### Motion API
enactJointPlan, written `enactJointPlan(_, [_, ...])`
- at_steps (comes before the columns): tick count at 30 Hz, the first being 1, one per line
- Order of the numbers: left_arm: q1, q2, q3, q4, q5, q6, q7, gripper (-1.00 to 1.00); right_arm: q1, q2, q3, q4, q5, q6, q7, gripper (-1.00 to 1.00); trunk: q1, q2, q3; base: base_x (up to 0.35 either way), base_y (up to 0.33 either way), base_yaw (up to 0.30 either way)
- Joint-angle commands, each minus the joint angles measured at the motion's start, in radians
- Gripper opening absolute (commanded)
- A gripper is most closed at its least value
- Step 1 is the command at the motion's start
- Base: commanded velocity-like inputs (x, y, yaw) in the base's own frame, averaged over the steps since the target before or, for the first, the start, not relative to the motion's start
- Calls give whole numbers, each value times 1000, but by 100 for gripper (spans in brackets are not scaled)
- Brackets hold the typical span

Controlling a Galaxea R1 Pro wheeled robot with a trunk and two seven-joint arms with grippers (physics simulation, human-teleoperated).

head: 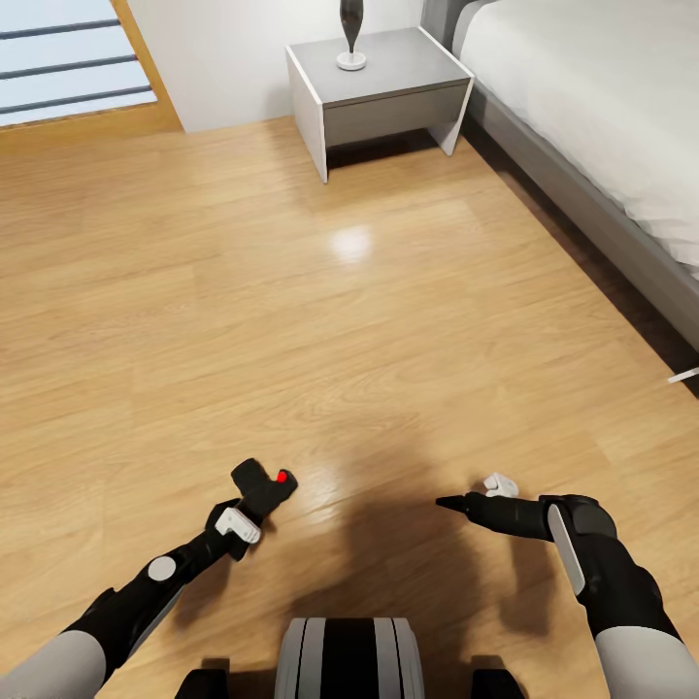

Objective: Attach the digital camera to the camera tripod in the bedroom.

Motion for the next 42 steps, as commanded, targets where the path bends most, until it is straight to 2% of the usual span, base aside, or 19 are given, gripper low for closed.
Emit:
enactJointPlan(1, [-1, 0, -8, -7, 1, -7, -2, -100, 0, 0, -1, -1, -6, 8, -1, 100, 0, 0, -1, 0, 0, 0])
enactJointPlan(3, [0, 0, -8, -17, 1, -11, -5, -100, 0, 0, -1, -1, -6, 8, -1, 100, 0, 0, -1, 0, 0, 0])
enactJointPlan(6, [0, 0, -8, -94, 2, -15, -18, -100, 0, 0, -1, -1, -6, 8, -1, 100, 0, 0, -1, 0, 0, 0])
enactJointPlan(8, [0, 2, -7, -176, 5, -9, -35, -100, 0, 0, -1, -1, -6, 8, -1, 100, 0, 0, -1, 0, 0, 0])
enactJointPlan(11, [0, 5, -6, -370, 17, 31, -80, -100, 0, 0, -1, 1, -5, 8, -1, 100, 0, 0, -1, 0, 0, 0])
enactJointPlan(15, [1, 5, -7, -483, 50, 112, -101, -100, 0, 0, -1, 2, -5, 8, -2, 100, 0, 0, -1, 0, 0, 0])
enactJointPlan(19, [1, 4, -9, -544, 133, 161, -108, -100, 0, 1, -1, 2, -4, 8, -1, 100, 0, 0, -1, 0, 0, 0])
enactJointPlan(20, [2, 3, -10, -556, 179, 169, -110, -100, 0, 1, -1, 2, -4, 8, -2, 100, 0, 0, -1, 0, 0, 0])
enactJointPlan(22, [2, 3, -11, -562, 229, 174, -111, -100, 0, 0, -1, 2, -4, 8, -2, 100, 0, 0, -1, 0, 0, 0])
enactJointPlan(23, [2, 3, -12, -566, 279, 176, -113, -100, 0, 1, -1, 2, -4, 7, -2, 100, 0, 0, -1, 0, 0, 0])
enactJointPlan(25, [2, 3, -13, -567, 329, 177, -115, -100, 0, 1, -1, 2, -3, 7, -3, 100, 0, 0, -1, 0, 0, 0])
enactJointPlan(26, [2, 3, -14, -569, 375, 177, -117, -100, 0, 1, -1, 2, -2, 7, -3, 100, 0, 0, -1, 0, 0, 0])
enactJointPlan(29, [4, 3, -22, -572, 447, 180, -129, -100, 0, 1, -1, 3, 0, 7, -3, 100, 0, 0, -1, 0, 0, 0])
enactJointPlan(33, [4, 0, -41, -568, 498, 182, -170, -100, 0, 2, 0, 3, 4, 6, -3, 100, 0, 0, -1, 0, 0, 0])
enactJointPlan(36, [5, -15, -57, -561, 545, 192, -217, -100, 0, 3, 1, 3, 6, 6, -3, 100, 0, 0, -1, 0, 0, 0])
enactJointPlan(39, [5, -29, -62, -546, 593, 203, -232, -100, 0, 3, 2, 3, 6, 6, -3, 100, 0, 0, -1, 0, 0, 0])
enactJointPlan(40, [5, -41, -63, -529, 635, 217, -238, -100, 0, 4, 2, 3, 6, 6, -3, 100, 0, 0, -1, 0, 0, 0])
enactJointPlan(41, [5, -47, -64, -520, 659, 226, -241, -100, 0, 4, 2, 3, 6, 6, -3, 100, 0, 0, -1, 0, 0, 0])
enactJointPlan(42, [5, -61, -65, -504, 712, 246, -244, -100, 0, 4, 2, 3, 6, 6, -3, 100, 0, 0, -1, 0, 0, 0])
